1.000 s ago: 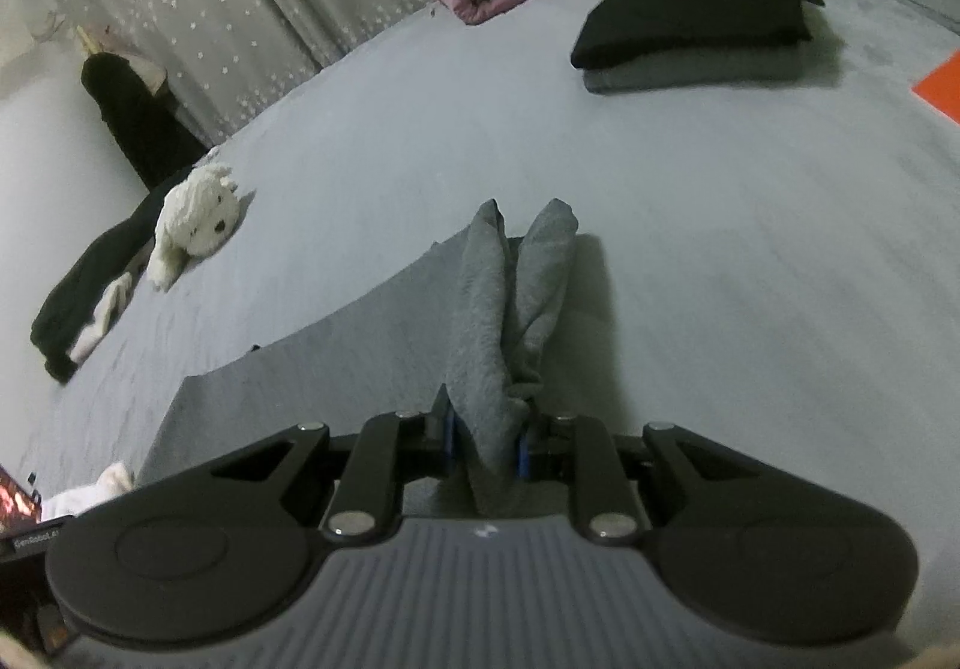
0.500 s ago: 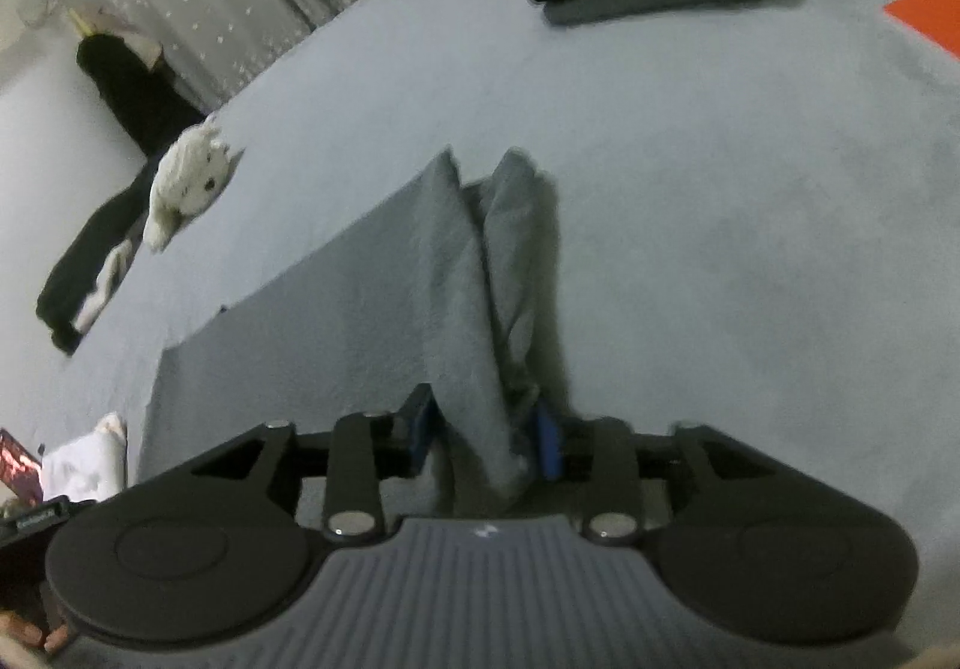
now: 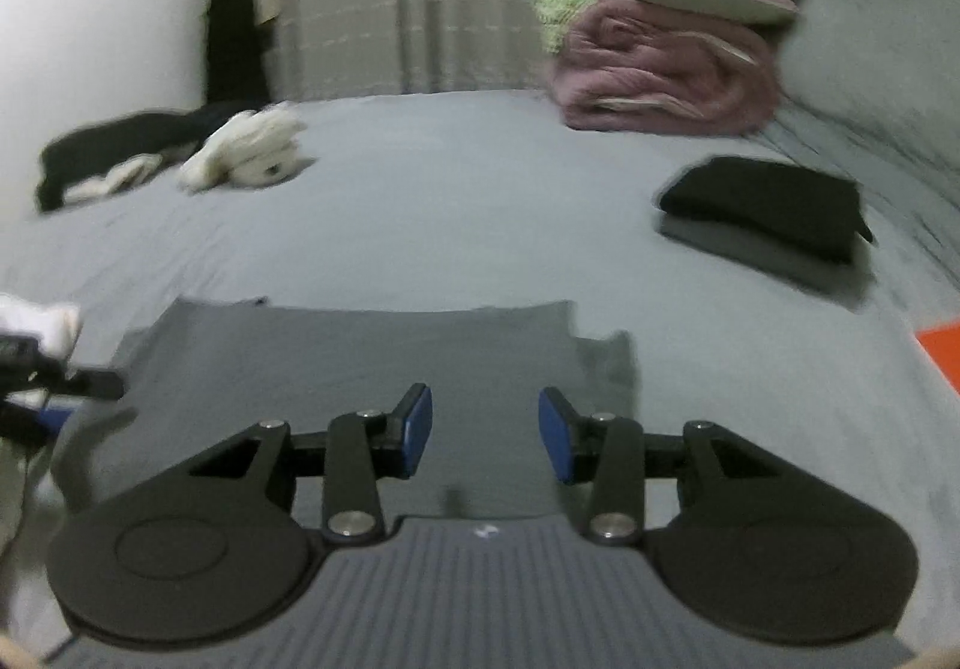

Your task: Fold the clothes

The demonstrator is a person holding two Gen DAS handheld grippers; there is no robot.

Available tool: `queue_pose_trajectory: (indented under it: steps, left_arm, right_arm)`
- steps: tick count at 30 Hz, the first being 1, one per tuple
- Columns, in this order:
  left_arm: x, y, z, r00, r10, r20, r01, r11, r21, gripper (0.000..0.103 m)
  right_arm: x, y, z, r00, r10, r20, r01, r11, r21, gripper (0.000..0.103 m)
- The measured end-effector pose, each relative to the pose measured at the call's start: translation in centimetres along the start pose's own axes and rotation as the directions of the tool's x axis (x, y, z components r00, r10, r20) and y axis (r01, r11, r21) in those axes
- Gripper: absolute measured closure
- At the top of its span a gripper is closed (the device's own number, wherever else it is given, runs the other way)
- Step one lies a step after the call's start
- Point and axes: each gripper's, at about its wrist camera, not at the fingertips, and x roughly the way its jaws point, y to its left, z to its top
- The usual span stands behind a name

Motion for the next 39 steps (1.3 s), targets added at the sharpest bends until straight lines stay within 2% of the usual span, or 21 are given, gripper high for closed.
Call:
queue_pose_trajectory:
  steps: [2, 5, 6, 8, 13, 16, 18, 19, 21, 23, 25, 27, 29, 34, 39]
  left_arm:
    - [0.2, -0.1, -0.2, 1.000, 0.021, 0.001, -0.021, 1.000, 0.017, 0.076]
    - [0.2, 0.1, -0.1, 1.000, 0.010, -0.004, -0.010, 1.000, -0.010, 0.087]
    - [0.1, -0.1, -0.1, 1.000, 0.011, -0.001, -0.011, 1.000, -0.011, 0.087]
    - [-0.2, -0.7, 0.0, 1.000, 0.017, 0.007, -0.017, 1.000, -0.003, 0.088]
    - [-1.3, -2.6, 0.5, 0.999, 0.016, 0.029, -0.017, 1.000, 0.008, 0.088]
    - [-2.1, -4.1, 0.9, 0.999, 0.003, 0.037, -0.004, 1.000, 0.026, 0.089]
    - [-2.4, -5.5, 1.5, 1.000, -0.016, 0.027, 0.014, 0.999, 0.047, 0.089]
    - [-2.5, -6.3, 1.7, 0.999, -0.029, 0.021, 0.028, 0.998, 0.057, 0.089]
    - [-2.5, -7.9, 1.8, 0.999, -0.047, 0.019, 0.045, 0.996, 0.078, 0.089]
    - [-2.3, -9.4, 1.8, 0.997, -0.069, 0.023, 0.066, 0.993, 0.096, 0.089]
    - [-2.0, -10.8, 1.7, 0.995, -0.093, 0.018, 0.091, 0.990, 0.111, 0.089]
    - [-1.5, -12.0, 1.6, 0.993, -0.114, 0.009, 0.112, 0.985, 0.127, 0.089]
    - [-0.9, -12.9, 1.3, 0.992, -0.127, 0.000, 0.126, 0.982, 0.139, 0.089]
    - [0.8, -14.7, 0.5, 0.988, -0.150, -0.028, 0.153, 0.977, 0.149, 0.089]
    - [2.6, -16.0, -0.3, 0.983, -0.171, -0.063, 0.179, 0.972, 0.150, 0.088]
  right_arm:
    - [0.6, 0.7, 0.0, 1.000, 0.020, -0.005, -0.020, 0.999, -0.026, 0.059]
    - [1.2, 1.5, 0.2, 0.999, 0.048, -0.014, -0.048, 0.998, -0.051, 0.059]
    - [1.2, 1.7, 0.2, 0.998, 0.057, -0.016, -0.058, 0.997, -0.056, 0.060]
    - [1.3, 2.2, 0.4, 0.997, 0.078, -0.019, -0.079, 0.995, -0.063, 0.071]
    - [2.3, 3.6, 0.6, 0.993, 0.108, -0.056, -0.112, 0.990, -0.084, 0.082]
    - [3.7, 4.2, 0.2, 0.985, 0.131, -0.113, -0.140, 0.987, -0.075, 0.084]
    - [5.5, 4.5, -0.3, 0.963, 0.160, -0.216, -0.174, 0.984, -0.046, 0.085]
    - [6.1, 4.5, -0.5, 0.955, 0.175, -0.241, -0.186, 0.982, -0.025, 0.085]
    - [6.5, 4.2, -0.3, 0.947, 0.196, -0.255, -0.198, 0.980, 0.019, 0.084]
    - [6.6, 3.1, 0.5, 0.931, 0.241, -0.274, -0.219, 0.970, 0.109, 0.079]
    - [6.6, 1.4, 0.8, 0.913, 0.305, -0.269, -0.246, 0.941, 0.232, 0.079]
    - [6.3, -0.7, 1.0, 0.895, 0.368, -0.252, -0.265, 0.894, 0.362, 0.077]
    - [5.9, -2.6, 1.2, 0.883, 0.413, -0.223, -0.275, 0.840, 0.467, 0.059]
    - [4.0, -6.5, 1.5, 0.903, 0.404, -0.148, -0.251, 0.774, 0.581, 0.051]
    - [3.3, -9.6, 0.6, 0.908, 0.409, -0.096, -0.224, 0.664, 0.713, 0.049]
